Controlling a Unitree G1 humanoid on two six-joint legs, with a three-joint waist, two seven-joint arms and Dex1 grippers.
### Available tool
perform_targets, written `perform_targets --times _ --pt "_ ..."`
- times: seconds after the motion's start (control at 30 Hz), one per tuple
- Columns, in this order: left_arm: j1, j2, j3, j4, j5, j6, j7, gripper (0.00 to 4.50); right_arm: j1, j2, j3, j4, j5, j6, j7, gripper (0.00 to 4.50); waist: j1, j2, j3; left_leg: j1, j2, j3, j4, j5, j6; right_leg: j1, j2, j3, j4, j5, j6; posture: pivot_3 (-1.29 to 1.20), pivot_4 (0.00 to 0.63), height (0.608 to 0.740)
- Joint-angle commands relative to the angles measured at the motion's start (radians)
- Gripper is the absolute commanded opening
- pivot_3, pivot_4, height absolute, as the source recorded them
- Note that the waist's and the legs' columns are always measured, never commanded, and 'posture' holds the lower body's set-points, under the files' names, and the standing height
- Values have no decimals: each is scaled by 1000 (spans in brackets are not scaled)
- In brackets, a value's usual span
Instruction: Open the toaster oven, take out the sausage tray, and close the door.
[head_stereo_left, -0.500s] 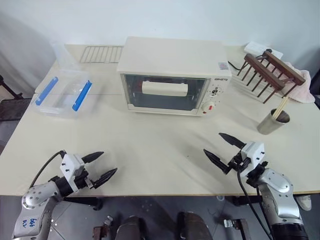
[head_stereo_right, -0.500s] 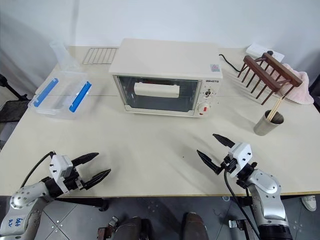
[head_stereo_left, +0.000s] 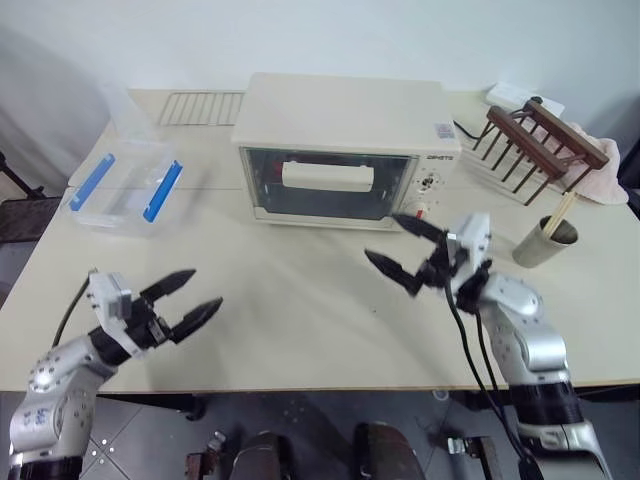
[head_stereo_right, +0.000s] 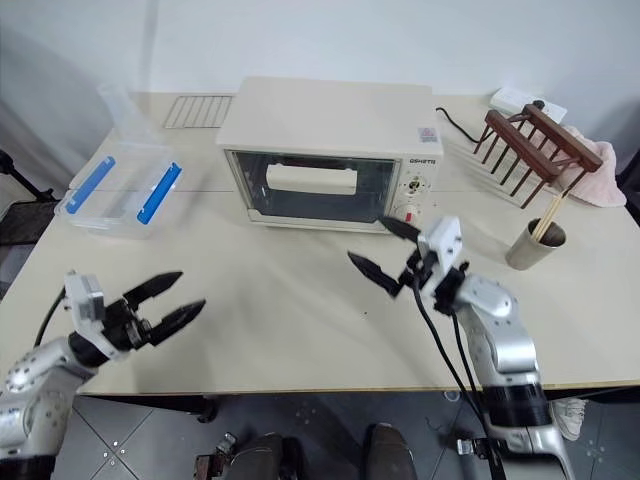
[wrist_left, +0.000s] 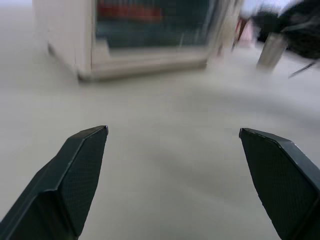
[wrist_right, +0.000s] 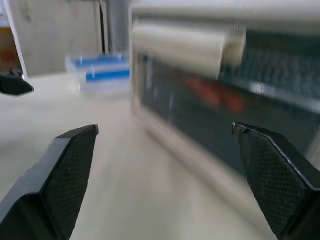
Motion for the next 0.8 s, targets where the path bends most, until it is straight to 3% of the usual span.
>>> perform_targets --times 0.03,0.33,0.63,0.8 --pt "-27 12 28 -18 -45 41 0 4474 -51 18 6 17 1 29 -17 4500 0 0 0 0 -1 0 0 0 0 0 0 0 0 0 0 0 150 740" --pt "-41 -1 -3 -28 -13 70 2 4474 -102 50 55 26 -14 -19 75 4500 -2 0 0 -3 -2 1 0 -1 0 -3 1 -2 -1 0 0 0 150 740" --pt "-129 -9 11 41 -20 80 43 4474 43 -48 128 -7 -123 -347 320 4500 -2 0 0 -3 -1 2 -1 -1 -1 -3 2 -2 -2 0 0 0 150 740" --pt "-285 -46 18 132 -29 75 88 3513 55 -55 138 42 -163 -443 329 4500 -3 -1 1 -2 -1 2 0 -1 -1 -3 2 -2 -2 0 0 0 150 740"
